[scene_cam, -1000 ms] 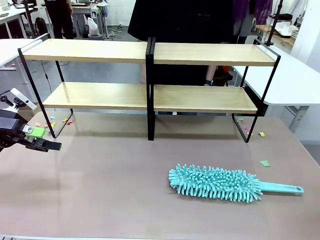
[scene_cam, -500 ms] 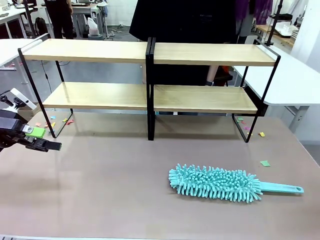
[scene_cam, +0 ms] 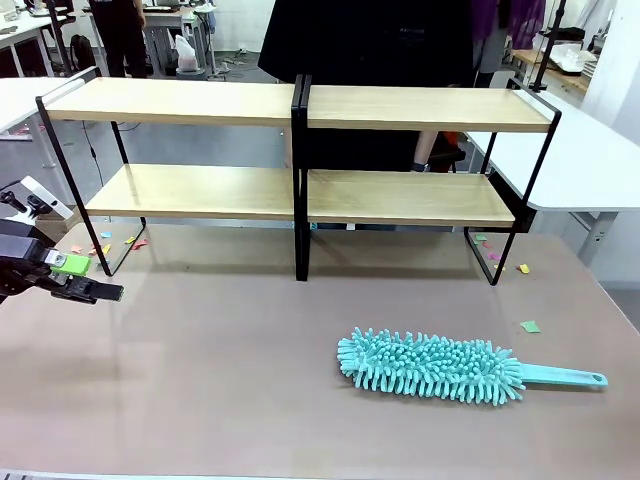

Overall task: Clean the shelves.
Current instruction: Place the Duster on the table.

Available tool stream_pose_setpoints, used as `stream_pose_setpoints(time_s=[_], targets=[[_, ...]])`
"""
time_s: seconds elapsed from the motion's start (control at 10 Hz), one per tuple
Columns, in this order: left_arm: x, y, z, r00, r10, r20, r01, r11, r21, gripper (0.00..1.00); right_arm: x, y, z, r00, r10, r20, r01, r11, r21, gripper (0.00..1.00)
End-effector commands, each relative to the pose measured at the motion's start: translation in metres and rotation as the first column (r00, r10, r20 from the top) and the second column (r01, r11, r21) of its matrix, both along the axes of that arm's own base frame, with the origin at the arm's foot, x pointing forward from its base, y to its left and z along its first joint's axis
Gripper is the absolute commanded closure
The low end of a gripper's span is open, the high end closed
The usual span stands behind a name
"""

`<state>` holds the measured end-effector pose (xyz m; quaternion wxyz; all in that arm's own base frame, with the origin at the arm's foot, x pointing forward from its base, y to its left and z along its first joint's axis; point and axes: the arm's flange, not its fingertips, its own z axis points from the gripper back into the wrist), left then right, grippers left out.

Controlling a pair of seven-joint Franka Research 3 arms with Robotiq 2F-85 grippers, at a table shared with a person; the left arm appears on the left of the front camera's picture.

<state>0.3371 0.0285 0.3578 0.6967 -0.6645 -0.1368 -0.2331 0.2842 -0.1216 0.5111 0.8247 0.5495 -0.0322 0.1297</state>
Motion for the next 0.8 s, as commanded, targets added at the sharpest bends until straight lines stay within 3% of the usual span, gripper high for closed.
stream_pose_setpoints(time_s=[0.0,0.7], targets=[[-0.0030,-0.0008,0.0002,1.000,-0.005,0.028,0.006,1.000,-0.022,0.00,0.0024,-0.0003,0.0018,1.000,-0.008,0.025,0.008,1.000,0.007,0.00],[-0.0030,-0.0008,0.0002,1.000,-0.005,0.028,0.006,1.000,-0.022,0.00,0.0024,-0.0003,0.0018,1.000,-0.008,0.025,0.008,1.000,0.007,0.00]])
